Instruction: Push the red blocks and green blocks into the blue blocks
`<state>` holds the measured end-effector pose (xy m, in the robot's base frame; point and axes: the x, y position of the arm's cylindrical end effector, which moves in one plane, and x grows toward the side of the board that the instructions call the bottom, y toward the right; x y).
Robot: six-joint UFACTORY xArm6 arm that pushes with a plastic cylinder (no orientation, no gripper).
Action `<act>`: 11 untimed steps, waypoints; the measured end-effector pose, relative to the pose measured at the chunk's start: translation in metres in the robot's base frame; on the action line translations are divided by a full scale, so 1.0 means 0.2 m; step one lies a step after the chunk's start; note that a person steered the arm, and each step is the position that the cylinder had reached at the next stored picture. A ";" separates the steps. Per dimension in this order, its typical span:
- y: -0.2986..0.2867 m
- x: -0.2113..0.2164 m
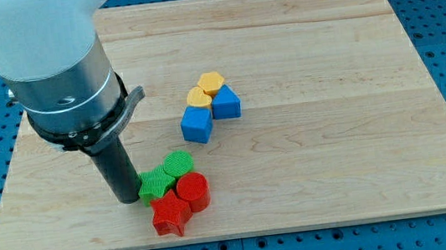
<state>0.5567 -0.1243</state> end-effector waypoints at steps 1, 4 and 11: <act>-0.01 0.00; -0.25 0.31; 0.56 0.31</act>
<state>0.6189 -0.0131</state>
